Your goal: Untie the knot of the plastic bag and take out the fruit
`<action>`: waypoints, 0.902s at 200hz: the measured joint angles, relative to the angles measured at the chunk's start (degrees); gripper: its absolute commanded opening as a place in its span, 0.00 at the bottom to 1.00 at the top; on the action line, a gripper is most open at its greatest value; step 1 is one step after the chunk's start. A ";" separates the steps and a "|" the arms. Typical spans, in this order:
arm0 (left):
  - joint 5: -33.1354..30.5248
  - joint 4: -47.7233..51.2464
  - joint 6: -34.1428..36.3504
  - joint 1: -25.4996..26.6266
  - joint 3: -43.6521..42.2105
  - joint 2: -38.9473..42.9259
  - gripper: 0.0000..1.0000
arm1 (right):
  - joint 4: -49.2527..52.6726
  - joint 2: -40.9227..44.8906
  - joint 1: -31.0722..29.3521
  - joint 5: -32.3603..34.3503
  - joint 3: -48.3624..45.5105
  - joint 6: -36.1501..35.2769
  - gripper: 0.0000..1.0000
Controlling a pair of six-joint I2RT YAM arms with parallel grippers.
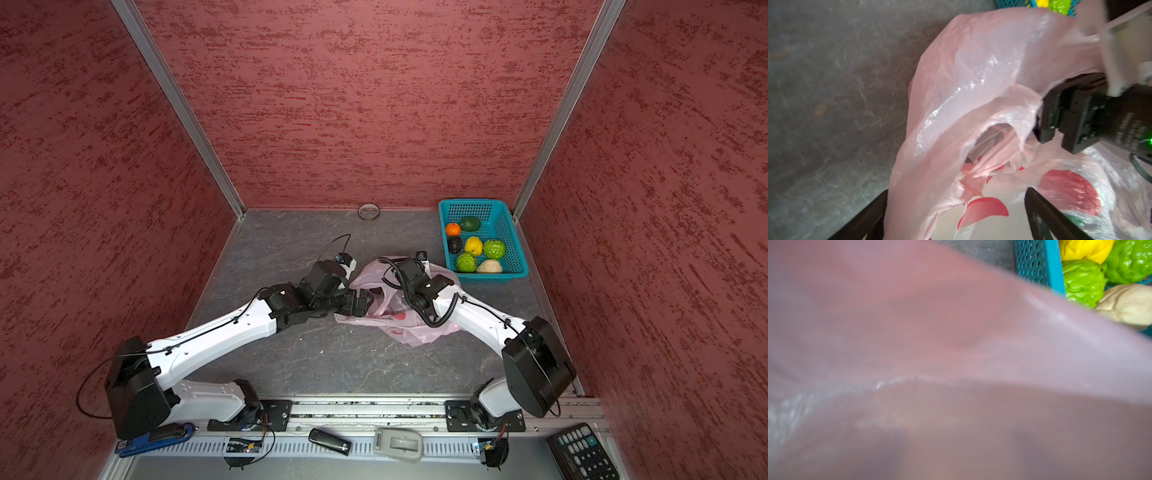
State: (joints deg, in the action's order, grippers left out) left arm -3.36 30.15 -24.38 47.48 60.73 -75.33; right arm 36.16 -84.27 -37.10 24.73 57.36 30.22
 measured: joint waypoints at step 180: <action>-0.70 -2.43 26.93 -3.67 23.58 -31.17 0.00 | -3.78 4.02 -0.20 -3.04 -5.79 2.86 0.83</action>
State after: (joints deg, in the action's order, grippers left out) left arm -4.05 27.73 2.55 43.81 84.31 -106.50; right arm 32.38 -80.25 -37.30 21.69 51.57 33.08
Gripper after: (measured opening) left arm 0.365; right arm 0.830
